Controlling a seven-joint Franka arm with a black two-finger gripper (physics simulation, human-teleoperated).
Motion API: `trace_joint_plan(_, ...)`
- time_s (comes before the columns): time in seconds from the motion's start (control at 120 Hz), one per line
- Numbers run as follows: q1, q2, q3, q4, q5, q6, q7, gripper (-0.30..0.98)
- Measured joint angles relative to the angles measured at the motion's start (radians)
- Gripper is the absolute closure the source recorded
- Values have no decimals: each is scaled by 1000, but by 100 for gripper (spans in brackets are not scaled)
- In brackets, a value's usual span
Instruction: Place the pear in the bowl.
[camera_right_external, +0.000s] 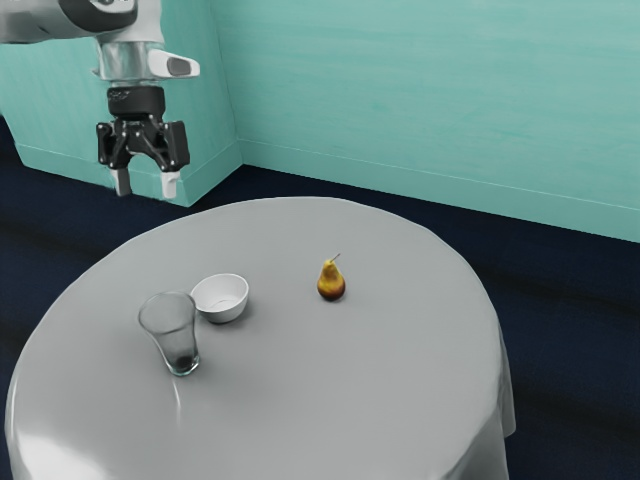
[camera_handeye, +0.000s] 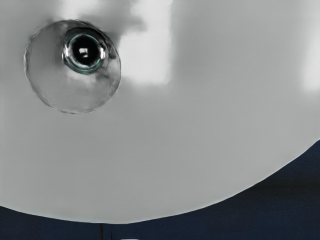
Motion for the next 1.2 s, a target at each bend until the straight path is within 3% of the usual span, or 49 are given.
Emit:
trace_joint_plan(0.142, -16, 42, -1, -4, 29, 202, 17, 2)
trace_joint_plan(0.3, -189, 174, 1, -10, 106, 393, -33, 2)
trace_joint_plan(0.475, -276, 364, 1, -12, 145, 609, -134, 2)
trace_joint_plan(0.583, -283, 443, 4, -32, 152, 742, -202, 2)
trace_joint_plan(0.883, -269, 485, 30, -214, 161, 1234, -345, 2)
trace_joint_plan(1.2, -263, 543, 30, -219, 162, 1415, -432, 2)
